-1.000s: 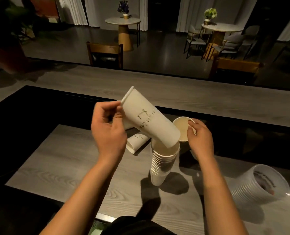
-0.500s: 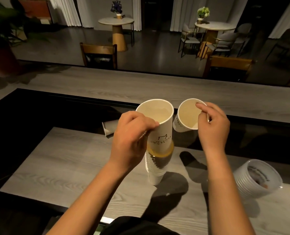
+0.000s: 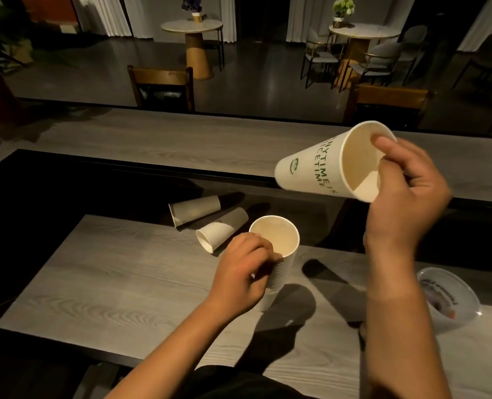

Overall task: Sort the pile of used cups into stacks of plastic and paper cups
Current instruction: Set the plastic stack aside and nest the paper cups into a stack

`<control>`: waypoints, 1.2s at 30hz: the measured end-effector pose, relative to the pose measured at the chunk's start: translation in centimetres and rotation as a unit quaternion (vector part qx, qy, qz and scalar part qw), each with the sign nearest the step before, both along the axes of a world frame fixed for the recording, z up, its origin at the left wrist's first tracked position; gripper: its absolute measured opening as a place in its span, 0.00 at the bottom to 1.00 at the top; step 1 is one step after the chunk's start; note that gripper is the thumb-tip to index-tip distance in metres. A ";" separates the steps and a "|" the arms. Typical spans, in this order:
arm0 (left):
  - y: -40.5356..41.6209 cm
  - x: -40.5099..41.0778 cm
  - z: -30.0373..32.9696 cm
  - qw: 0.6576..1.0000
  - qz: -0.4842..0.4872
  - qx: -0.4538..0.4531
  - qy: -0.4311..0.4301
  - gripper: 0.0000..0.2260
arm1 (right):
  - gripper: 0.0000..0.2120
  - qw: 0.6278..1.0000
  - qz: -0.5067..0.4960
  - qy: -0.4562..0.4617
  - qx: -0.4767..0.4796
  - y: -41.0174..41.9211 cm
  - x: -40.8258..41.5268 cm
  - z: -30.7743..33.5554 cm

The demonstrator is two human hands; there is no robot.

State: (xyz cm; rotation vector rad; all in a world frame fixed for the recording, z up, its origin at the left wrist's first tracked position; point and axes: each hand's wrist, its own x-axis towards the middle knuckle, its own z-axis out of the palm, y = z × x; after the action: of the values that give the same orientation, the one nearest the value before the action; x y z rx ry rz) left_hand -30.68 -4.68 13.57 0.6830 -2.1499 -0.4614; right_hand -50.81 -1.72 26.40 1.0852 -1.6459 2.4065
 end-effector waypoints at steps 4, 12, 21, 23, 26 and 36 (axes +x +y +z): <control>0.4 -0.3 0.0 0.997 0.027 0.026 0.070 0.05 | 0.17 0.995 0.095 -0.044 0.004 0.5 -0.1 1.2; 1.3 -0.8 -0.6 0.932 0.065 0.193 0.300 0.07 | 0.20 0.965 0.238 0.003 0.111 0.3 0.1 1.5; 0.5 0.1 -2.2 0.855 0.147 0.331 0.372 0.15 | 0.20 0.886 0.302 0.167 0.310 -1.6 1.6 -1.5; 0.1 0.2 -2.9 0.845 0.179 0.359 0.355 0.14 | 0.16 0.869 0.318 0.187 0.329 -2.6 2.3 -2.8; -1.1 0.4 -4.6 0.803 0.245 0.414 0.353 0.15 | 0.14 0.839 0.354 0.181 0.371 -3.8 2.9 -5.4; -10.3 4.9 -10.7 0.734 0.396 0.500 0.234 0.12 | 0.09 0.838 0.436 -0.021 0.328 -8.2 0.5 -10.5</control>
State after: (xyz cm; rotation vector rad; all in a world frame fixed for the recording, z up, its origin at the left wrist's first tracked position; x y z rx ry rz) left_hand -25.77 -14.97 2.82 1.7362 -0.8247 -1.1507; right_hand -50.26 -9.92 15.95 2.3353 -2.4885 2.2263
